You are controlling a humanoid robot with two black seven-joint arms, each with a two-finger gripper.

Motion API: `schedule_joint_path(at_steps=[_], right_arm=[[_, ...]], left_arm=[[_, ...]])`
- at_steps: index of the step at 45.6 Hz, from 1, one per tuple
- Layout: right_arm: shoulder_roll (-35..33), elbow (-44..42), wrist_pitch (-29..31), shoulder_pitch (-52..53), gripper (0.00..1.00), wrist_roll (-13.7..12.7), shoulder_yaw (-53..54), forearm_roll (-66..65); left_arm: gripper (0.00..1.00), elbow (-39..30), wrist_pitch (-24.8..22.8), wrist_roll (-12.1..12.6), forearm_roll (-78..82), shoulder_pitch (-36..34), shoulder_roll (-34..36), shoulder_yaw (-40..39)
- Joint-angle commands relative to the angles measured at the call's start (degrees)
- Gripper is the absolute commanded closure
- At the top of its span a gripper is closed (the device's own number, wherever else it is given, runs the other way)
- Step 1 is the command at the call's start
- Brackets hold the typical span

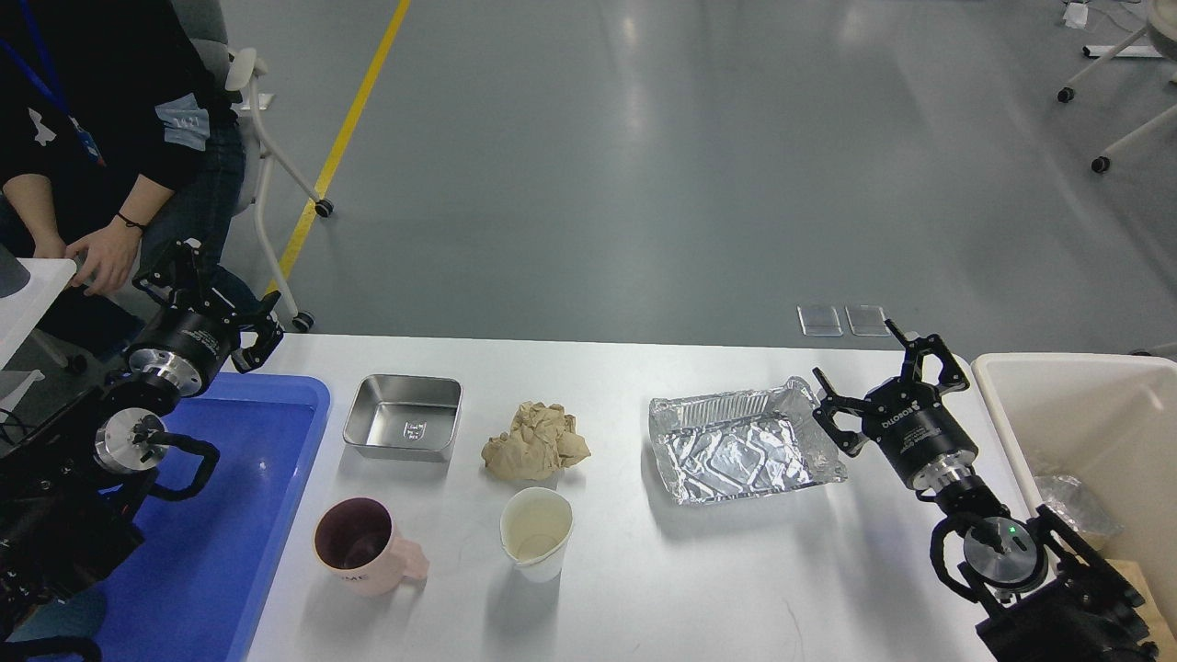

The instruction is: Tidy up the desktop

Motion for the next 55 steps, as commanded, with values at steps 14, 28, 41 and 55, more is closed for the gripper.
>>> schedule_joint_path(at_steps=[14,28,41,55], right_arm=[[0.0,0.06,0.0,-0.13,0.0,0.0,0.0,0.0],[0.0,0.06,-0.71,-0.04,0.0,0.0,-1.58,0.0],[-0.09,0.15,-1.06,-0.04,0.0,0.0,-1.67,0.0],[-1.41,0.33,-0.97,-0.39,0.0,0.0,-1.67,0.0]], left_arm=[[0.03,0.0,0.9,1.03,0.09,-0.63,-0.22,0.44],[0.03,0.53,1.87,-0.46,-0.35,-0.1,1.1,-3.43],[0.03,-0.17,14.43,0.07,1.92,1.92,4.0,-0.19],[0.03,-0.61,11.55,-6.35,20.74,0.87,15.68,16.51]])
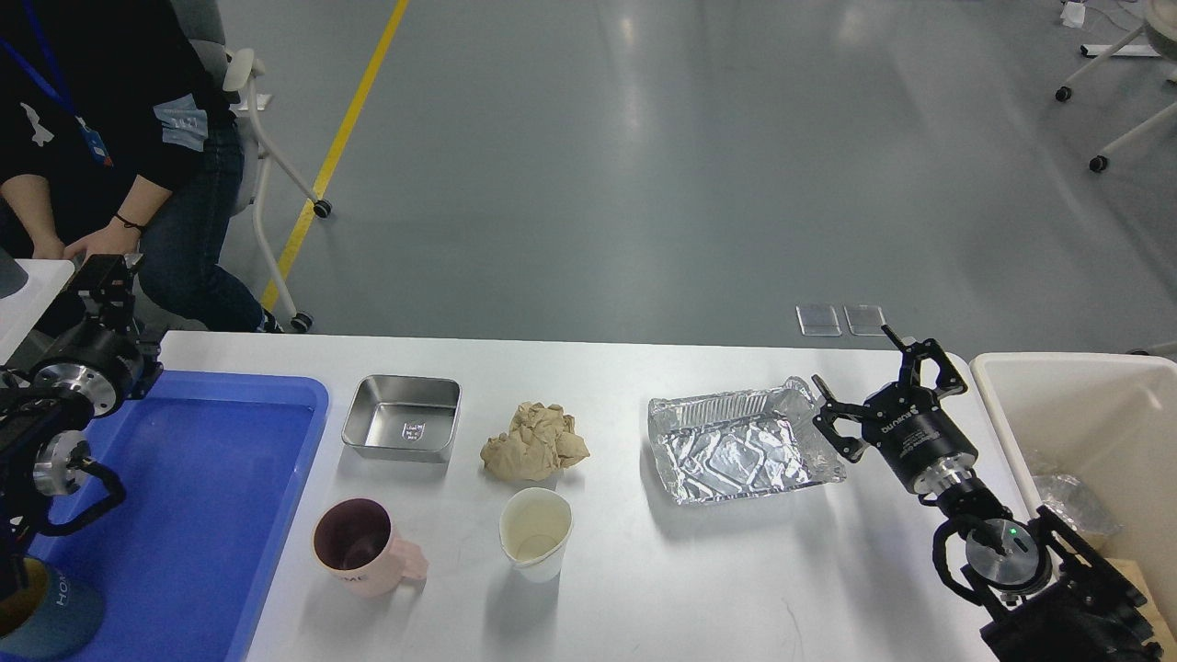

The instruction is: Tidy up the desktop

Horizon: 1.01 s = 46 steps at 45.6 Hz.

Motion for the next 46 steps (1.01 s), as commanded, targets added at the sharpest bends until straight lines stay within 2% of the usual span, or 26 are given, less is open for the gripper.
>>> schedule_joint_path(at_steps=[1,5,6,13,19,27,28,31,40,46], right_arm=[[-0.53,0.13,0.09,-0.34,0.0,0.0,0.01,0.0],[-1.67,0.48,0.18,-0.43,0.0,0.0,0.01,0.0],[-2.02,0.74,0.18,-0.51,0.0,0.0,-0.08,0.0],[-2.9,1.71,0.26,-0.86,0.0,-0.09,-0.35,0.0],[-2.9,1.98,0.27,-0.95,0.0,-0.09,-0.52,-0.09],[-3.87,2.07,0.18,-0.6,0.0,-0.09,-4.04,-0.35],[-4.13,2.07,0.18,-0.6,0.0,-0.09,-4.47,-0.35],[-4.83,2.07,0.09,-0.51,0.0,-0.09,-4.48,-0.35],[-6.15,2.07,0.18,-0.43,0.0,-0.09,-4.57,-0.44],[-6.33,2.24,0.18,-0.43,0.0,-0.09,-4.57,-0.44]], left_arm=[[0.02,-1.08,-5.59,-1.65,1.53,0.29,7.05,4.87],[0.01,-2.14,-14.82,-5.34,1.62,0.55,13.12,5.75],[0.01,-2.49,-18.76,-6.65,2.05,0.9,16.61,6.36],[0.01,-3.63,-25.12,-7.11,2.32,1.26,27.44,11.81],[0.01,-9.16,-30.31,-7.72,4.16,1.26,38.51,15.6],[0.01,-21.72,-33.12,-7.81,11.81,1.26,52.93,15.77],[0.01,-26.44,-33.39,-7.81,13.55,1.34,56.34,15.86],[0.01,-31.83,-33.39,-7.9,16.64,1.34,60.32,15.86],[0.01,-44.84,-32.86,-7.55,19.99,1.26,65.69,15.77],[0.01,-49.16,-32.69,-6.49,19.99,0.73,64.99,15.42]])
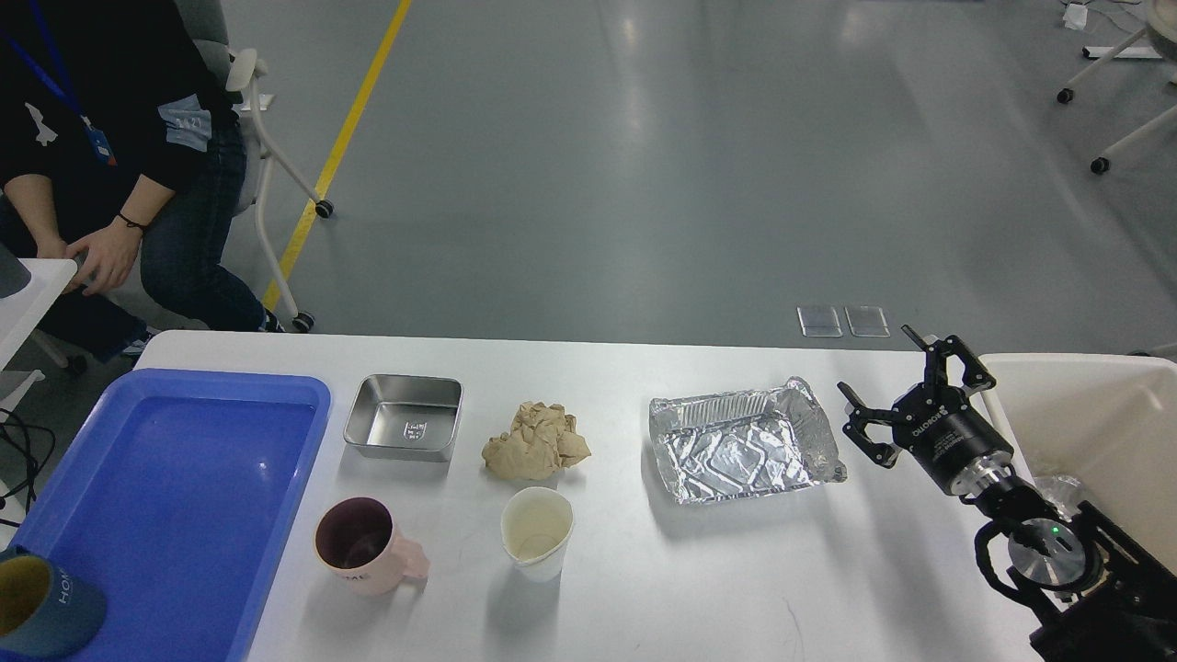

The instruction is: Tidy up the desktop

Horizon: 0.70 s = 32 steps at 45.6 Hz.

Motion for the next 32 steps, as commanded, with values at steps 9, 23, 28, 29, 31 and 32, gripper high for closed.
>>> schedule_joint_path(at_steps=[9,23,28,29,31,32], right_arm=[[-0.24,0.77,0.02,0.11,0.0,0.01,0.0,-0.44],[-0.5,1.21,0.02,0.2,0.0,0.01,-0.09,-1.68],[-1.38,1.99,0.02,-0.06,0.0,0.01,0.0,-1.68],[-1.47,2.17,0.02,-0.06,0.0,0.01,0.0,-1.68],[-1.55,2.52,0.02,-0.15,0.0,0.01,0.0,-1.68],[-1.73,2.61,0.02,-0.15,0.0,0.01,0.0,-1.68]], left_arm=[[0.01,-5.89,3.13,9.32,0.28,-0.12,-7.58,-0.15],[0.01,-5.89,6.12,13.02,6.51,-2.84,-18.05,-0.68],[0.01,-5.36,6.3,12.94,8.36,-3.63,-19.02,-0.77],[0.01,-5.36,6.3,12.94,8.71,-3.72,-19.19,-0.94],[0.01,-5.36,6.21,13.02,8.98,-3.9,-19.28,-1.03],[0.01,-5.36,6.21,13.11,8.98,-4.07,-19.37,-1.03]])
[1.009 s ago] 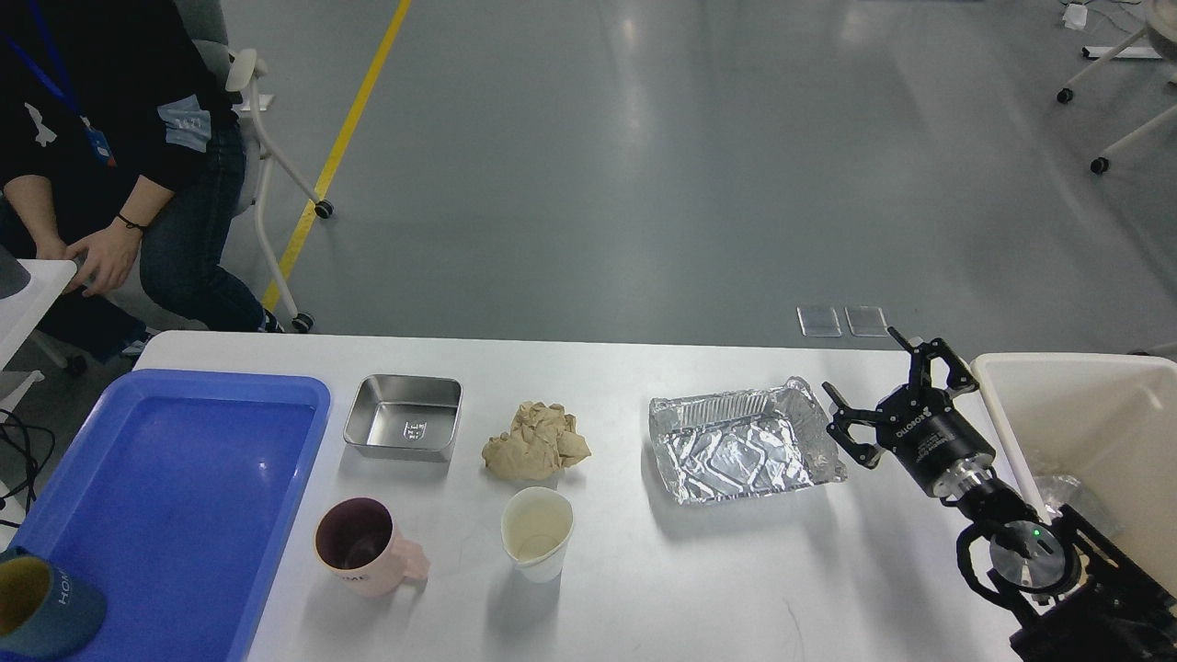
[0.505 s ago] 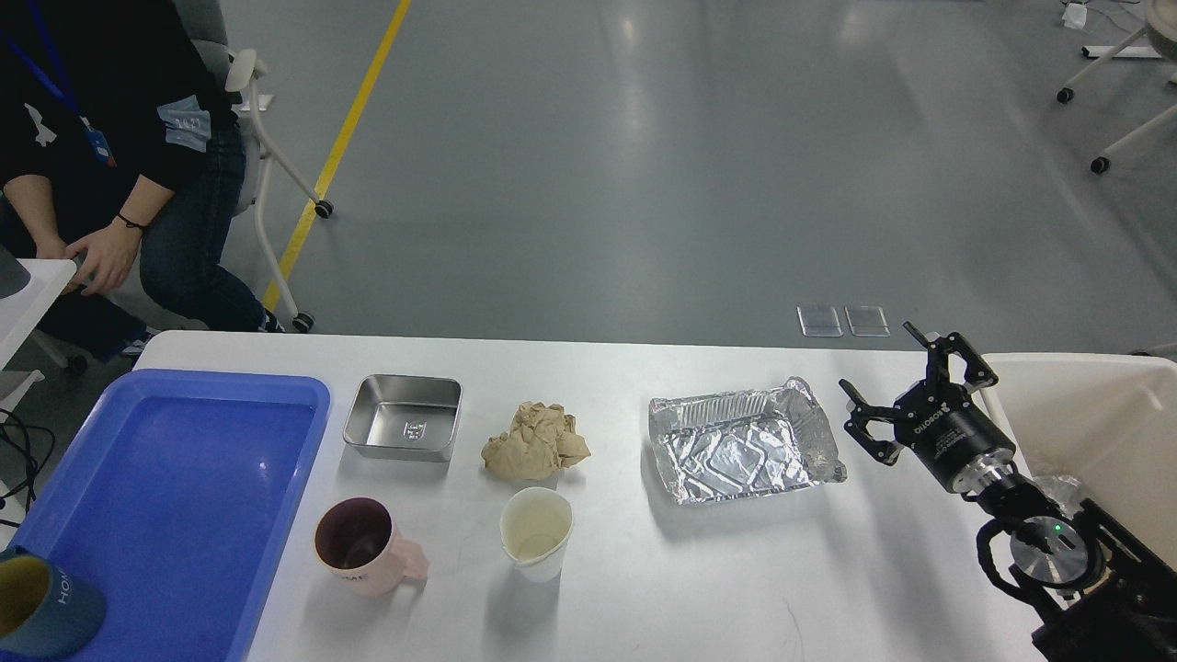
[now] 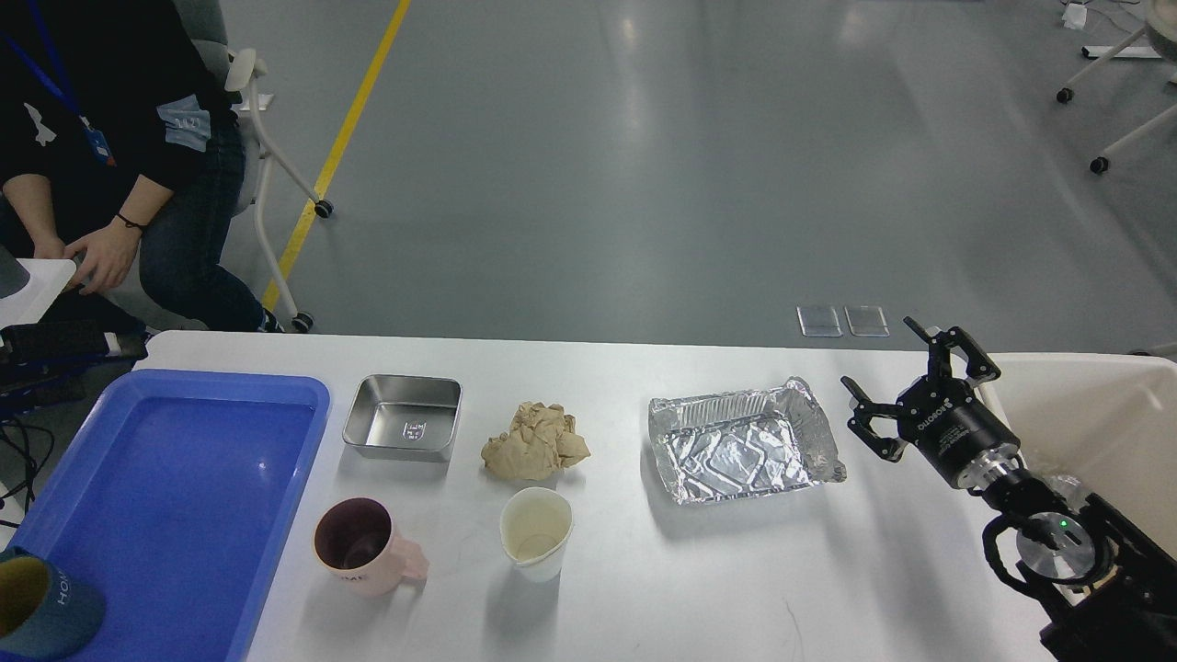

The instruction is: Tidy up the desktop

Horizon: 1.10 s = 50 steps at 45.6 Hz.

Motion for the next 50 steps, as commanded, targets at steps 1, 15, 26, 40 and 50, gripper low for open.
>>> schedule_joint_path(at_steps=[1,15,26,40,50], right_arm=[[-0.66,0.99,-0.1,-0.25,0.0,0.0,0.01,0.01],[-0.84,1.17,-0.1,-0.52,0.0,0.0,0.01,0.01],[-0.84,1.17,-0.1,-0.43,0.0,0.0,0.01,0.01],[-0.92,1.17,-0.01,-0.52,0.0,0.0,0.01,0.01],[-1.28,1.17,-0.01,-0.61,0.0,0.0,0.01,0.01]], left_arm=[[0.01,0.13,-0.03,0.11,0.97,-0.86,-0.6,-0.21],[0.01,0.04,-0.2,3.27,0.7,-2.0,-1.04,-0.82],[0.01,-0.4,-4.94,4.95,0.61,-2.09,1.51,-1.26],[0.01,-4.35,-15.76,5.04,0.7,-2.44,12.49,-1.53],[0.01,-7.7,-15.15,5.21,0.53,-2.0,14.88,-0.83]])
